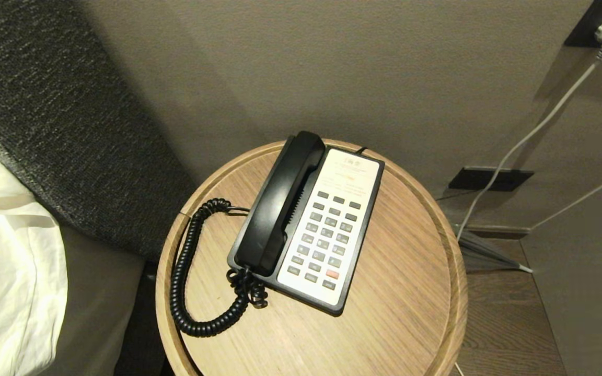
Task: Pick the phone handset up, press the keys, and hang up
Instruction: Pick up the desk phone handset
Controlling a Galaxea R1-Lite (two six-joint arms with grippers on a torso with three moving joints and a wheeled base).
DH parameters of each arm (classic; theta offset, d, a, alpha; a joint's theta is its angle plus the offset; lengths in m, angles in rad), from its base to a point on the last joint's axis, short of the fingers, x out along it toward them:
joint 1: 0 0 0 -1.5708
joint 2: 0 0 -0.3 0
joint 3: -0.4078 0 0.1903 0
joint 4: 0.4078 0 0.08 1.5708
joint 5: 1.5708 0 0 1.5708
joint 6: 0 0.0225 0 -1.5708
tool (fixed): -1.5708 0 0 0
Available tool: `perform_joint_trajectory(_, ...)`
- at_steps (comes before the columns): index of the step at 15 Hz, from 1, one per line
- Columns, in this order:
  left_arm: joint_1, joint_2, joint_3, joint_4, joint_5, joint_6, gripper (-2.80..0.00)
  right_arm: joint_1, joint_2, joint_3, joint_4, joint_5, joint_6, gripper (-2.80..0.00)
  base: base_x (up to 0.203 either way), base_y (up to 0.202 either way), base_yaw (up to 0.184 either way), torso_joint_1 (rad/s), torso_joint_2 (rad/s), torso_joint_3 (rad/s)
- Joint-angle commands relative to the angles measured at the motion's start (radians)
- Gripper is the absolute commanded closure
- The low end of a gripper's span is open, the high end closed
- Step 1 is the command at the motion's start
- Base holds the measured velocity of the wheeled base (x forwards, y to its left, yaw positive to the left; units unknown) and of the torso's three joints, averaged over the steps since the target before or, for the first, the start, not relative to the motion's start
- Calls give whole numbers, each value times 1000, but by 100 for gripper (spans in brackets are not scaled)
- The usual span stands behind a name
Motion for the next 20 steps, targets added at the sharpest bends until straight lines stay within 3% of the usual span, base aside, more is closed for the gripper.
perform_joint_trajectory(1,-37,432,-321,127,-68,-17,0,0,0,20,0,0,0,0,0,0,0,0,0,0)
perform_joint_trajectory(3,-123,630,-540,288,-77,-34,0,0,1,20,0,0,0,0,0,0,0,0,0,0)
perform_joint_trajectory(6,-340,809,-707,438,1,-49,0,0,0,20,0,0,0,0,0,0,0,0,0,0)
perform_joint_trajectory(8,-456,853,-726,484,99,-55,0,0,0,20,0,0,0,0,0,0,0,0,0,0)
perform_joint_trajectory(10,-550,895,-746,494,154,-72,0,0,0,20,0,0,0,0,0,0,0,0,0,0)
perform_joint_trajectory(15,-705,951,-799,498,276,-81,0,0,0,20,0,0,0,0,0,0,0,0,0,0)
perform_joint_trajectory(16,-720,955,-800,496,297,-81,-280,0,0,20,0,0,0,0,0,0,0,0,0,0)
perform_joint_trajectory(20,-789,978,-800,493,383,-81,-280,0,0,20,0,0,0,0,0,0,0,0,0,0)
